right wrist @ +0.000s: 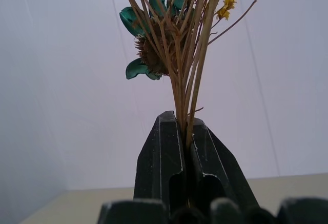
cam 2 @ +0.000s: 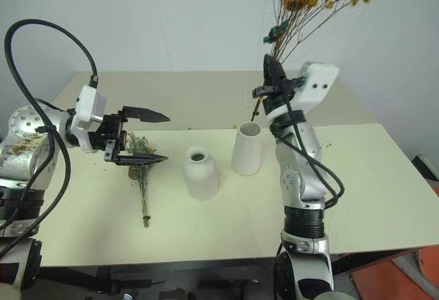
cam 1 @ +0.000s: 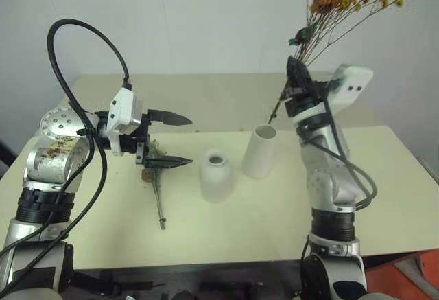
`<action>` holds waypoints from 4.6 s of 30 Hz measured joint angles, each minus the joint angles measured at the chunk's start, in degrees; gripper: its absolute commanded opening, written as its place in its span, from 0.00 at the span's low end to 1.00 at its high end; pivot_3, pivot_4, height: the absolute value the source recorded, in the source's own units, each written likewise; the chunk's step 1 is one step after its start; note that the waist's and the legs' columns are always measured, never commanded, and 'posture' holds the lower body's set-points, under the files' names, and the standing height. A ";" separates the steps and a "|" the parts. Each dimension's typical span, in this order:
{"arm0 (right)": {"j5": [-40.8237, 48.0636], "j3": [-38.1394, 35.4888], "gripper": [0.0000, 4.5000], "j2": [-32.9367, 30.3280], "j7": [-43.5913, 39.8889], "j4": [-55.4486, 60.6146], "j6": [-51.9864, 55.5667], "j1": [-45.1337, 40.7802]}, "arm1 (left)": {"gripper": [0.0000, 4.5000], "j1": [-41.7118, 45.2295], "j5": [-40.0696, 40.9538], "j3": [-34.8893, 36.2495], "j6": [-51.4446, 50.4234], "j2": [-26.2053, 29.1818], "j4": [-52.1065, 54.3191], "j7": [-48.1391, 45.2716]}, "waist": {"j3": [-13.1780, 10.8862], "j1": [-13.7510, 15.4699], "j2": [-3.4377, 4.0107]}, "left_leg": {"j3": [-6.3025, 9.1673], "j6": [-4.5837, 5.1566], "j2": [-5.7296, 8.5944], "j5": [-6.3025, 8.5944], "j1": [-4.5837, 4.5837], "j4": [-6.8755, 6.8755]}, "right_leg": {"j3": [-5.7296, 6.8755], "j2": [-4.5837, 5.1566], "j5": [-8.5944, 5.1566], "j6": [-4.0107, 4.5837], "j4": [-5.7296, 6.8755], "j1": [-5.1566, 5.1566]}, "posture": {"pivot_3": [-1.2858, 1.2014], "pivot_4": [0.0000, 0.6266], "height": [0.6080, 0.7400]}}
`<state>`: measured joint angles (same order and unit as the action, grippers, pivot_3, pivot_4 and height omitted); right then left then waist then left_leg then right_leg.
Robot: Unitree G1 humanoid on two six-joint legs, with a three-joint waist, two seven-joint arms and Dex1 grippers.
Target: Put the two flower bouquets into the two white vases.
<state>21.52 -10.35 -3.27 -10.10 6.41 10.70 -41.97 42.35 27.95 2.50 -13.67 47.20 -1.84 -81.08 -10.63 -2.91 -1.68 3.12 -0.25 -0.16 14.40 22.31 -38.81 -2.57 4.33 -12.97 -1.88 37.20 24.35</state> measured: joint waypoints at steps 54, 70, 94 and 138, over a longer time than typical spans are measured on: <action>-10.10 7.51 0.99 -8.14 -4.71 4.23 -6.29 18.51 | 1.00 0.84 -1.02 0.14 0.87 -0.18 -1.70 0.37 | 0.00 0.33 0.00 | 0.00 -0.01 0.01 -0.01 -0.03 0.01 | 0.01 0.00 0.00 0.01 -0.04 -0.06 | 0.52 0.24 1.00; 6.98 -3.91 0.99 -26.98 -16.52 30.70 10.02 38.16 | 1.00 -13.76 9.26 15.49 -12.00 1.92 10.32 13.13 | -0.01 0.37 0.00 | -0.02 0.00 -0.02 0.00 -0.16 -0.02 | 0.00 0.03 -0.02 -0.02 -0.10 -0.25 | 0.52 0.24 1.00; 23.47 3.85 0.99 -57.24 -51.89 26.84 21.40 22.13 | 1.00 -22.14 5.47 17.71 -75.94 -19.17 41.92 85.50 | 0.04 2.27 -0.33 | 0.08 -0.02 -0.03 0.02 -0.90 0.02 | 0.16 0.01 -0.21 -0.31 -0.44 -1.21 | 0.52 0.24 1.00; 17.60 2.86 1.00 -57.34 -54.60 26.76 21.93 24.64 | 0.01 -6.27 1.52 9.07 -78.50 -35.43 19.26 110.73 | 0.03 2.27 -0.37 | 0.12 -0.10 0.16 0.04 -0.64 0.01 | 0.15 0.14 -0.01 -0.14 -0.55 -1.08 | 0.52 0.24 1.00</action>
<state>39.12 -7.48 -60.61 -64.70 33.17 32.64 -17.33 36.08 29.47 11.57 -92.16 11.76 17.42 29.64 -10.60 -0.64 -2.05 3.24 -0.35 0.00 14.44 21.67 -38.80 -2.43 4.48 -12.98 -2.02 36.65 23.27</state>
